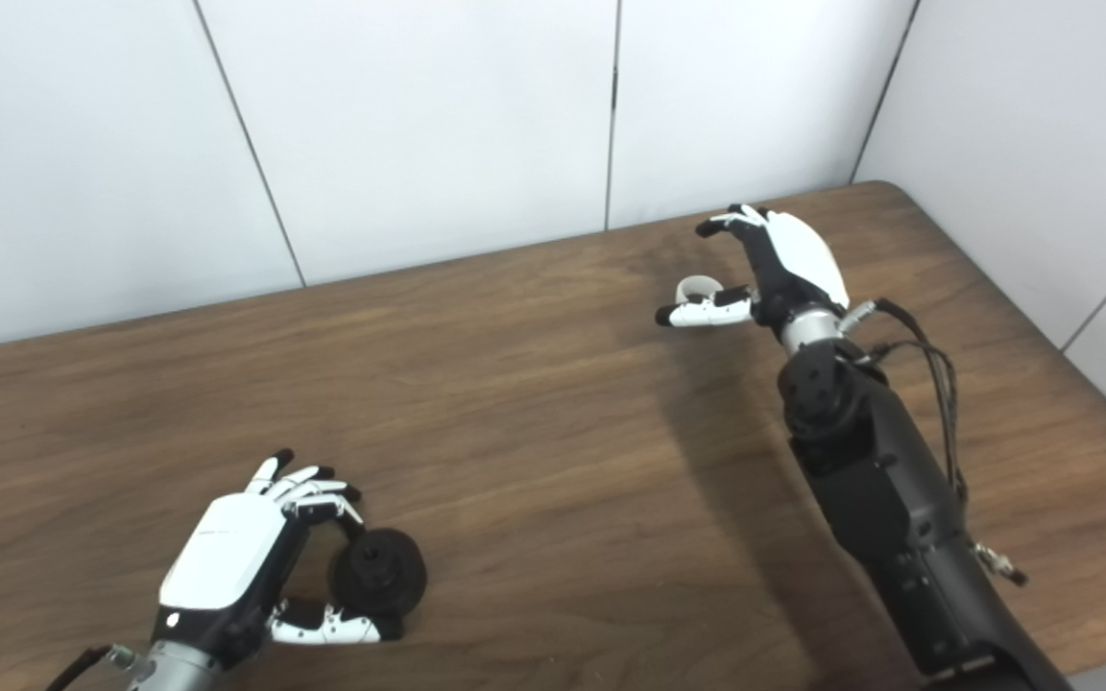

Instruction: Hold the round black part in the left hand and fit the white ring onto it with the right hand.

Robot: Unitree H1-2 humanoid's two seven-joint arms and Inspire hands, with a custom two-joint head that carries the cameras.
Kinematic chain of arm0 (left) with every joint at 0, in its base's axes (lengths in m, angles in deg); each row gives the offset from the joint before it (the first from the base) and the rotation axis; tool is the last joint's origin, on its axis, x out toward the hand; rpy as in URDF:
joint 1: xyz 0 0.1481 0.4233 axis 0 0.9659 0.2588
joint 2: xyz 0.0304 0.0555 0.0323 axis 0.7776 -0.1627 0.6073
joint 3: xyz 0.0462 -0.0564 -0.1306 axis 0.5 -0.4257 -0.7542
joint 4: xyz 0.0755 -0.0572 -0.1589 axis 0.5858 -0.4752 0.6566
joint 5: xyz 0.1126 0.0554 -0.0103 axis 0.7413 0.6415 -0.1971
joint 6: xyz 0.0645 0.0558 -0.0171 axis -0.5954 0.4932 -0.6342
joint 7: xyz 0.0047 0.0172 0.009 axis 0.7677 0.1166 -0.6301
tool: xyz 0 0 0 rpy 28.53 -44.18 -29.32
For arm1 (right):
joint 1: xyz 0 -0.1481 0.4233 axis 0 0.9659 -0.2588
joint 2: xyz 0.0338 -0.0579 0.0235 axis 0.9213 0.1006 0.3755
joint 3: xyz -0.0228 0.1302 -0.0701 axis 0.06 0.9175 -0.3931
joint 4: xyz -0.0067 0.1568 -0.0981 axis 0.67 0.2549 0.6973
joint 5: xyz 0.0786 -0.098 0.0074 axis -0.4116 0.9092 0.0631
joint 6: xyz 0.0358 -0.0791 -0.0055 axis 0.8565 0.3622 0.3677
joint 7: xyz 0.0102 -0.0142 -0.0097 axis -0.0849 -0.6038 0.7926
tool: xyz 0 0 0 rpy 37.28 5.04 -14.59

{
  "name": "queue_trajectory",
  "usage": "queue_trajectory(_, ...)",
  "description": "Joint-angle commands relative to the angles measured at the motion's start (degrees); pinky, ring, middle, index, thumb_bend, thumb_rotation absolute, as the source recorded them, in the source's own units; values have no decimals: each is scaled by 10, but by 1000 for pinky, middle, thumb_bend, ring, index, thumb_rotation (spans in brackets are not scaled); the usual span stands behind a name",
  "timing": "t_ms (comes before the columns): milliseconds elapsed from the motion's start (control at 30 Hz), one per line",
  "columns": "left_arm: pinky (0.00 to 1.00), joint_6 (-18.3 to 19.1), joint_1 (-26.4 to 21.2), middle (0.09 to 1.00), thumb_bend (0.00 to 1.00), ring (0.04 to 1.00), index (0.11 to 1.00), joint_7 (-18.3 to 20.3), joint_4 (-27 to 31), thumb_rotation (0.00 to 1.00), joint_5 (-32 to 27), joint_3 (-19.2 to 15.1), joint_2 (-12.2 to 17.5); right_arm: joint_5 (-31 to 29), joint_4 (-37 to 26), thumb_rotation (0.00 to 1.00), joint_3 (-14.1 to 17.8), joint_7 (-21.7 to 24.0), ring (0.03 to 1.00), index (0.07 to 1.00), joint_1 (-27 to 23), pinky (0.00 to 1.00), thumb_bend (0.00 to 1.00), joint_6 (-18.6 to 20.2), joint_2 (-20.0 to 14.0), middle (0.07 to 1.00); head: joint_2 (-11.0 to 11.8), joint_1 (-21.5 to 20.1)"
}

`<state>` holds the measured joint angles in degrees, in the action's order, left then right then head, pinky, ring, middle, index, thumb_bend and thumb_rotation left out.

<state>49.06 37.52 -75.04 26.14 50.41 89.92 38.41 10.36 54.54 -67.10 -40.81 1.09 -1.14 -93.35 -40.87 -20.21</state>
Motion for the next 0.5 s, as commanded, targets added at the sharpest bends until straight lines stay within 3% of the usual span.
queue_trajectory(0, 1000, -8, -2, 756, 524, 865, 483, 1, 5, 52, 2, -5, 11, 14, 4, 311, -4, -3, 1000, 785, -39, 992, 829, -14, -25, 968, 0, 0)
queue_trajectory(167, 1000, -10, -2, 754, 523, 864, 483, 2, 6, 52, 0, -8, 12, 26, 43, 307, -23, 4, 1000, 787, -64, 989, 852, -11, -44, 970, -5, 4)
queue_trajectory(467, 1000, -7, 0, 757, 524, 867, 483, 9, 11, 52, 2, -11, 10, 47, 99, 296, -24, 36, 1000, 757, -94, 1000, 860, 4, -45, 967, -7, -1)
